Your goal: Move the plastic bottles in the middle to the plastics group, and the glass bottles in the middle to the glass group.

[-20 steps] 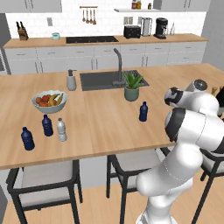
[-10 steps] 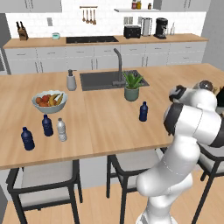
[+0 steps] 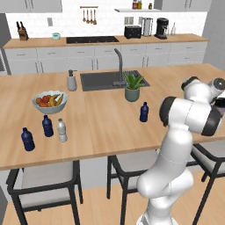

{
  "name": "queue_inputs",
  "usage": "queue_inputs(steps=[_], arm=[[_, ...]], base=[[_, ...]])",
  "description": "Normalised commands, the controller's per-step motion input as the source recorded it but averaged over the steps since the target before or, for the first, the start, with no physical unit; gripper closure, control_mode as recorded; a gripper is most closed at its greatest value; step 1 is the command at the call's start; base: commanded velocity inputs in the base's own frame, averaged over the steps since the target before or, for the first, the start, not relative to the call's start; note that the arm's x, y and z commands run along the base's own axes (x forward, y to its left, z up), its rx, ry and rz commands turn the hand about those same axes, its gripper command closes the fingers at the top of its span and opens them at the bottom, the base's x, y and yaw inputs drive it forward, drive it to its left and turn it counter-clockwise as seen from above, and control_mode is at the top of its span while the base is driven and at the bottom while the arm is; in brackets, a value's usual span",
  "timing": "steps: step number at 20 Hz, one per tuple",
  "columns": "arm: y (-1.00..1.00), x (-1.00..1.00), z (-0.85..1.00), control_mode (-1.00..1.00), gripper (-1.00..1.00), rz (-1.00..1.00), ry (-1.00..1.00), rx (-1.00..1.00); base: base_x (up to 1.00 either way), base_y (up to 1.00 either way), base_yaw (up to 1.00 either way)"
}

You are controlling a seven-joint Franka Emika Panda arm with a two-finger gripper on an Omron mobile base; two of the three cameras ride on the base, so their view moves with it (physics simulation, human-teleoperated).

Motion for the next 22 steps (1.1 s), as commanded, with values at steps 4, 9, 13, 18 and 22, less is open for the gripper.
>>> queue_inputs(steps=[4,9,13,18,22], arm=[[-0.44,-0.26,-0.04,-1.0,1.0,-0.02,-0.07,0.02],[-0.09,-0.24,-0.01,-1.0,1.0,-0.01,-0.1,0.0],[0.0,-0.07,0.07,-1.0,1.0,0.0,-0.04,0.0],[0.0,0.12,0.3,-1.0,1.0,-0.06,0.13,0.0],[-0.07,0.02,0.05,-1.0,1.0,-0.04,0.19,0.01]], base=[[0.0,0.0,0.0],[0.0,0.0,0.0],[0.0,0.0,0.0],[0.0,0.0,0.0],[0.0,0.0,0.0]])
